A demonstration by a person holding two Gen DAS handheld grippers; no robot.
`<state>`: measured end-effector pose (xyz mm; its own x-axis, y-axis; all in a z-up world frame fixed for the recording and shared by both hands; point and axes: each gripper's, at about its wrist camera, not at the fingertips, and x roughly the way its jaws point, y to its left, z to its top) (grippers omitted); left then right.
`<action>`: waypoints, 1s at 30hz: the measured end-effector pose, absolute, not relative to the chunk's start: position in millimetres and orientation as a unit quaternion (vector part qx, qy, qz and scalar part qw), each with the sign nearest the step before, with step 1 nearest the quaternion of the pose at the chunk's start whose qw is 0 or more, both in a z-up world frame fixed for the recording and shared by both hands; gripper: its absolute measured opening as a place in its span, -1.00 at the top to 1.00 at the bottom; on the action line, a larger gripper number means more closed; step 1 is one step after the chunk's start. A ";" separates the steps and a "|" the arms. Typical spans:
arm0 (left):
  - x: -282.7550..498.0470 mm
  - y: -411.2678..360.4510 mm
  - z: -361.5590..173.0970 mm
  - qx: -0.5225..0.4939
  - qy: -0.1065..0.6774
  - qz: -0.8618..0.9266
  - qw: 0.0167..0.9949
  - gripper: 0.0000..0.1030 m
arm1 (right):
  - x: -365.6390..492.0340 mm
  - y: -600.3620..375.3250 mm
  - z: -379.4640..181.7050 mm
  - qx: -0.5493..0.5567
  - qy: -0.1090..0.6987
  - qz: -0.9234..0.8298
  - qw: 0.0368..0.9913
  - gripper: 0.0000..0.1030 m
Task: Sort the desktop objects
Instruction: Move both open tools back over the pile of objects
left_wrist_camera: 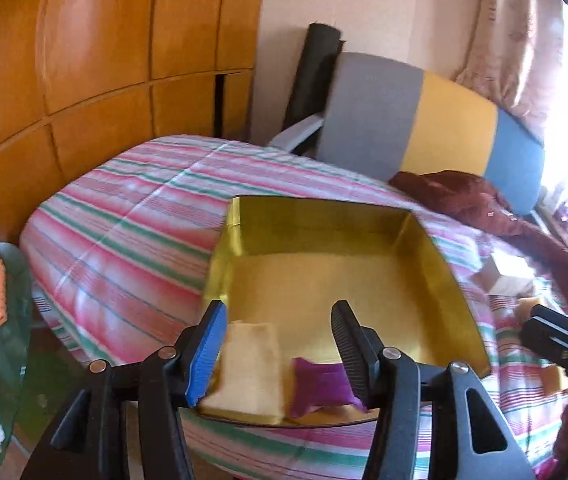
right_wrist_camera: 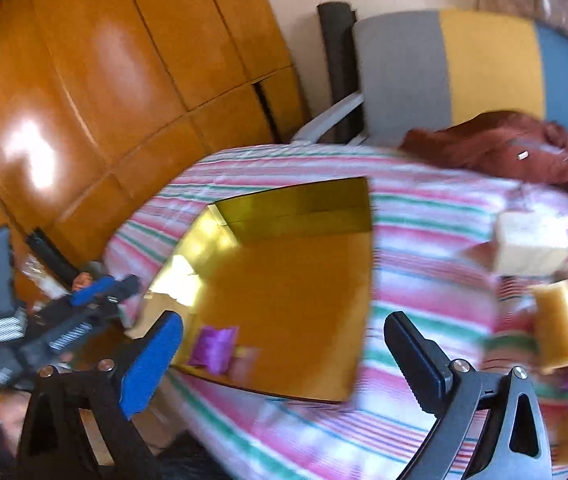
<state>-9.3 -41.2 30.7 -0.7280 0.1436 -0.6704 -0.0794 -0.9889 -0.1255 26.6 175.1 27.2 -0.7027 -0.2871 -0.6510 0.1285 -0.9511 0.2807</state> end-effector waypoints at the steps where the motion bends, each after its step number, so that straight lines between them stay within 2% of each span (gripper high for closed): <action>1: -8.9 -37.3 31.7 -0.362 -0.043 0.929 0.067 -0.07 | 28.6 180.6 27.8 0.368 -0.103 -0.918 0.103 -0.99; 8: -3.4 7.1 36.0 -0.362 -0.009 0.922 0.138 -0.06 | 43.0 233.3 27.3 0.368 -0.101 -0.924 0.023 -0.99; 20: 14.7 96.7 30.5 -0.389 0.036 0.882 0.264 -0.06 | 73.9 360.7 23.2 0.382 -0.189 -0.901 -0.078 -0.99; 30: 22.0 152.2 26.8 -0.411 0.058 0.852 0.320 -0.06 | 112.9 476.0 18.8 0.354 -0.282 -0.876 -0.169 -0.99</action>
<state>22.0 152.2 26.8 -0.4572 0.4976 -0.7371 -0.5922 -0.7887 -0.1651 112.9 476.0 18.8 -0.6926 0.0966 -0.7149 -0.4959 -0.7834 0.3746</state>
